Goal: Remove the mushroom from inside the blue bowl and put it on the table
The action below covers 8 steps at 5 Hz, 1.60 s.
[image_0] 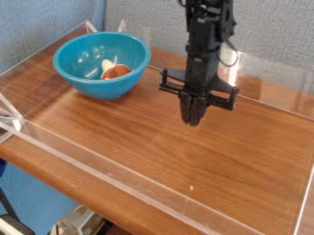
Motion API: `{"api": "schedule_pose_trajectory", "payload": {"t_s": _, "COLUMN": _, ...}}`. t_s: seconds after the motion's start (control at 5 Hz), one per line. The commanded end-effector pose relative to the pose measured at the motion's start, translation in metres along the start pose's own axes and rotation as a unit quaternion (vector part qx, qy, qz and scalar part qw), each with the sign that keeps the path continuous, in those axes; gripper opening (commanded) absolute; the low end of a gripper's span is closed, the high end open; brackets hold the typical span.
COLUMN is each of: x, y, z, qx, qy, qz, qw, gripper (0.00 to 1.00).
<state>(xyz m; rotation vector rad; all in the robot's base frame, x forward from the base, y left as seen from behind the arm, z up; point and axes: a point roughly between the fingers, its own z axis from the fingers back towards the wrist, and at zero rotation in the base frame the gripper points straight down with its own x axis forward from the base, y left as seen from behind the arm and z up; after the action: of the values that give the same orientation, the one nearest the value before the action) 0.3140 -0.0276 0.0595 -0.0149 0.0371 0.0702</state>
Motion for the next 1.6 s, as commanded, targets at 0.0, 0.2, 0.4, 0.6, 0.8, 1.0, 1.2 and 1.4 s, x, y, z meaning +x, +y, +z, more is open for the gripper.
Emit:
{"api": "schedule_pose_trajectory", "payload": {"t_s": 0.0, "x": 0.007, "y": -0.001, "z": 0.000, "qx": -0.005, "qy": -0.022, "qz": -0.015, "qw": 0.9996, "gripper": 0.00}}
{"api": "schedule_pose_trajectory", "payload": {"t_s": 0.2, "x": 0.008, "y": 0.004, "z": 0.001, "qx": -0.006, "qy": -0.022, "qz": -0.008, "qw": 0.9997, "gripper": 0.00}}
{"api": "schedule_pose_trajectory", "payload": {"t_s": 0.4, "x": 0.007, "y": 0.007, "z": 0.013, "qx": -0.002, "qy": -0.033, "qz": -0.005, "qw": 0.9994, "gripper": 0.00}}
{"api": "schedule_pose_trajectory", "payload": {"t_s": 0.6, "x": 0.008, "y": 0.022, "z": 0.026, "qx": 0.008, "qy": -0.038, "qz": 0.019, "qw": 0.9991, "gripper": 1.00}}
{"api": "schedule_pose_trajectory", "payload": {"t_s": 0.8, "x": 0.009, "y": 0.035, "z": 0.041, "qx": 0.020, "qy": -0.044, "qz": 0.027, "qw": 0.9985, "gripper": 1.00}}
{"api": "schedule_pose_trajectory", "payload": {"t_s": 1.0, "x": 0.015, "y": 0.049, "z": 0.063, "qx": 0.029, "qy": -0.062, "qz": 0.037, "qw": 0.9970, "gripper": 1.00}}
{"api": "schedule_pose_trajectory", "payload": {"t_s": 1.2, "x": 0.018, "y": 0.075, "z": 0.079, "qx": 0.043, "qy": -0.074, "qz": 0.058, "qw": 0.9947, "gripper": 1.00}}
{"api": "schedule_pose_trajectory", "payload": {"t_s": 1.4, "x": 0.033, "y": 0.092, "z": 0.075, "qx": 0.049, "qy": -0.083, "qz": 0.015, "qw": 0.9952, "gripper": 1.00}}
